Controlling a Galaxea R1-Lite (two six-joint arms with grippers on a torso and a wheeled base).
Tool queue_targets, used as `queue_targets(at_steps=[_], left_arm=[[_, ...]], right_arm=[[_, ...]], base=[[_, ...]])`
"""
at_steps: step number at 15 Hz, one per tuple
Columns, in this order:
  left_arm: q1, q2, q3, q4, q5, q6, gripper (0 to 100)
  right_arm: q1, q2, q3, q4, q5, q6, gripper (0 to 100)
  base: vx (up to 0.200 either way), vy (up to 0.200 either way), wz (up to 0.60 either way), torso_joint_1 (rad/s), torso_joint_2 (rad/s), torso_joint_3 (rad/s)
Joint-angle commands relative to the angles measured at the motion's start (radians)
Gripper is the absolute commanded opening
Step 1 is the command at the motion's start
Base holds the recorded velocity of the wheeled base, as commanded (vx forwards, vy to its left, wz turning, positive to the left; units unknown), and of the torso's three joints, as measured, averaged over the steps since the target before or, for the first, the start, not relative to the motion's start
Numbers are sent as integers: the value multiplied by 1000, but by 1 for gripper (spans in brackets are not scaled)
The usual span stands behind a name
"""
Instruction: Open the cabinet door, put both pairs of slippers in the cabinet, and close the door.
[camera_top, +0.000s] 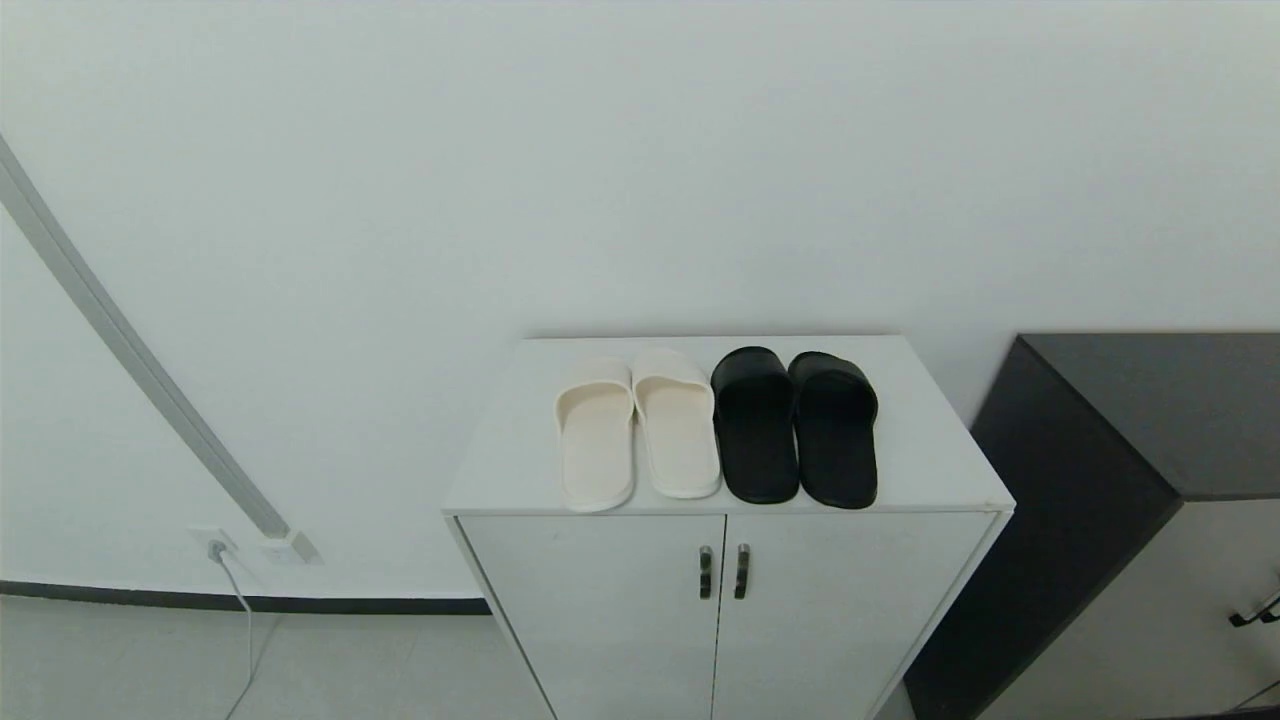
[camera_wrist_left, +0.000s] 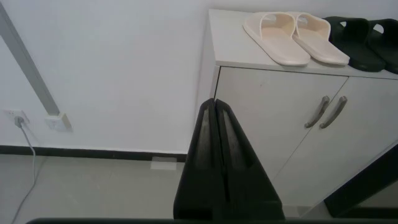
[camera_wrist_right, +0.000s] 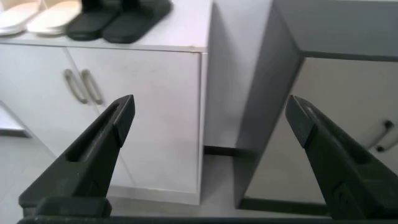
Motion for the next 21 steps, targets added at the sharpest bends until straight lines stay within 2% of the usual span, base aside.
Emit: queue_targets(at_steps=[1,5,7,8,9,10,12,14,15,17,18,19,21], left_arm=[[0,0,0,0,1,0,0],[0,0,0,0,-4,4,0],[0,2,0,0,-4,4,0],[0,0,-2,0,-4,0,0],[0,2,-2,0,-4,-2,0],[0,0,-2,0,-4,0,0],[0,0,0,0,-2,-2,0],[0,0,-2,0,-4,0,0],[0,0,-2,0,-4,0,0],[0,0,-2,0,-4,0,0],[0,0,-2,0,-4,0,0],[0,0,-2,0,-4,0,0],[0,0,-2,0,-4,0,0]], right_arm=[[2,4,0,0,6,-6,100],[7,12,-8,-8,39,-40,100],[22,79,-258,20,43,86,100],[60,234,-377,185,60,91,100],[66,323,-365,196,75,40,100],[74,434,-360,155,108,32,100],[94,653,-364,-14,132,31,100],[206,851,-385,-180,105,46,100],[258,925,-397,-224,54,64,100],[493,1066,-423,-327,-144,124,100],[580,1110,-437,-364,-228,160,100],[718,1201,-471,-420,-368,218,100],[818,1328,-538,-471,-488,265,100]], base=[[0,0,0,0,0,0],[0,0,0,0,0,0],[0,0,0,0,0,0],[0,0,0,0,0,0],[0,0,0,0,0,0],[0,0,0,0,0,0],[0,0,0,0,0,0],[0,0,0,0,0,0],[0,0,0,0,0,0],[0,0,0,0,0,0],[0,0,0,0,0,0],[0,0,0,0,0,0],[0,0,0,0,0,0]])
